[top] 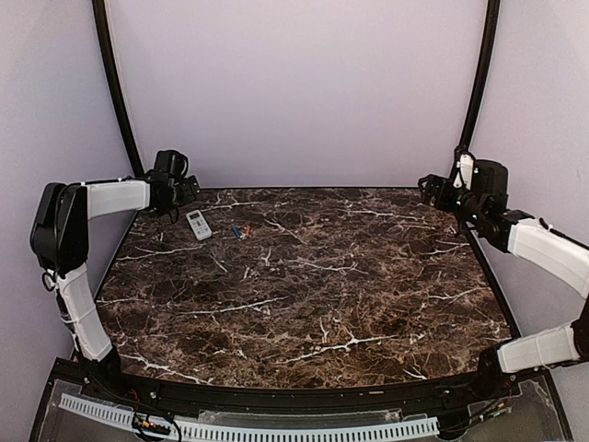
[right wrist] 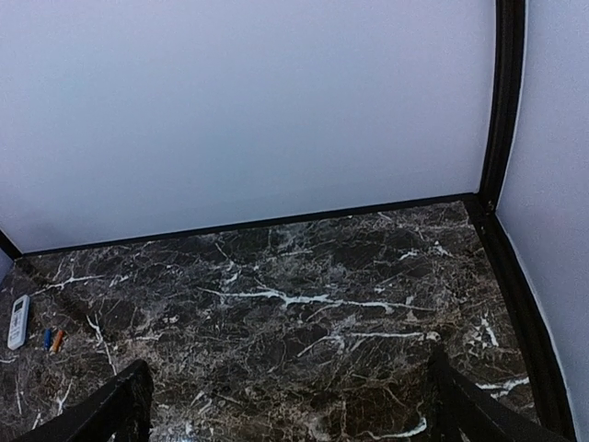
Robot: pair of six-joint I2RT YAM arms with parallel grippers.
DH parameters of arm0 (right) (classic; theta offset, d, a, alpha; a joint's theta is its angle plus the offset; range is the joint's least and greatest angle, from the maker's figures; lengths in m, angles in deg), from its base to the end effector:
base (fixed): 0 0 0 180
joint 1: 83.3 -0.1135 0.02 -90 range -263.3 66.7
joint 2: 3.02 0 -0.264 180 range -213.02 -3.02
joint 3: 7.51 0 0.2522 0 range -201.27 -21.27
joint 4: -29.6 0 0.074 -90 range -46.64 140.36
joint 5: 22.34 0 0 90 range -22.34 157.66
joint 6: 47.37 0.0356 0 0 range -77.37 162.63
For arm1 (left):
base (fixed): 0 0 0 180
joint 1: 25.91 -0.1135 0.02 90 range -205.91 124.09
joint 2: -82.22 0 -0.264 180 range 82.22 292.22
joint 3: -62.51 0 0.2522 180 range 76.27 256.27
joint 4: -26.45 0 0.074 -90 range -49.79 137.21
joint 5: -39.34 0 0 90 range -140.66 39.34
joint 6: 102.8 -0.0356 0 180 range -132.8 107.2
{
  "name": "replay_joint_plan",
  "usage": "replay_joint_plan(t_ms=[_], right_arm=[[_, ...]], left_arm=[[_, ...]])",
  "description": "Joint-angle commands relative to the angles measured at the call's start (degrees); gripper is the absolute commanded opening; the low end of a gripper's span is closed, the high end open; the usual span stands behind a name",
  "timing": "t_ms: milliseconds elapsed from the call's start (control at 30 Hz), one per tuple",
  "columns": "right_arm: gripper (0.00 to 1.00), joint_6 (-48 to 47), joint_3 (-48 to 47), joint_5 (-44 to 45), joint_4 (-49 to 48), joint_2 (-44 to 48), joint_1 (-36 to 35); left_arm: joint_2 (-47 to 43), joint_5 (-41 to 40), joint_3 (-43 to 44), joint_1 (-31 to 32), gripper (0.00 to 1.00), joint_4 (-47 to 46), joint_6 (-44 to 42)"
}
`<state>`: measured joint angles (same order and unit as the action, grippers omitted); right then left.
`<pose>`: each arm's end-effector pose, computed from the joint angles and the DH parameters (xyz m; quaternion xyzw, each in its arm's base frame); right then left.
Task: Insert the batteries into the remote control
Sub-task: Pick up the remote control from the center of the board.
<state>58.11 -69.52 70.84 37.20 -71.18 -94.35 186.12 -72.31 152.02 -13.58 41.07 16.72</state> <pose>0.2741 0.0515 0.3055 0.0475 0.7851 0.1204 0.6057 0.4144 -0.0771 0.2552 -0.2207 0.8226 -0.0269 0.5234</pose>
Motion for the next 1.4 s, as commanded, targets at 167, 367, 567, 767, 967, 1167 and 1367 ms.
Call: replay_joint_plan(t_ms=[167,367,567,767,967,1167,1367], right_arm=[[0.99,3.6,-1.42,3.23,7.19,-3.7,-5.84],[0.99,4.18,-1.91,3.05,6.67,-6.07,-7.72],[0.99,4.38,-2.65,3.05,7.09,-7.53,-8.18],[0.99,4.53,-2.81,3.15,7.35,-7.39,-8.29],[0.99,4.34,-2.85,3.3,7.84,-6.27,-8.35],[0.99,3.4,-4.65,2.5,10.06,-4.39,-8.46],[0.99,1.58,-6.88,-4.64,10.79,-0.85,-8.83]], left_arm=[[16.95,0.72,16.62,0.97,0.99,19.07,6.17],[25.57,-1.1,24.99,1.01,0.99,26.57,7.55],[28.94,1.08,26.16,1.02,0.97,26.84,7.58],[30.1,3.23,27.5,0.93,0.8,26.79,6.02],[29.92,6.58,27.0,0.93,0.39,27.99,8.62],[21.56,9.95,18.82,1.02,0.01,21.23,9.05],[5.32,13.58,4.93,2.7,0.0,2.61,4.94]])
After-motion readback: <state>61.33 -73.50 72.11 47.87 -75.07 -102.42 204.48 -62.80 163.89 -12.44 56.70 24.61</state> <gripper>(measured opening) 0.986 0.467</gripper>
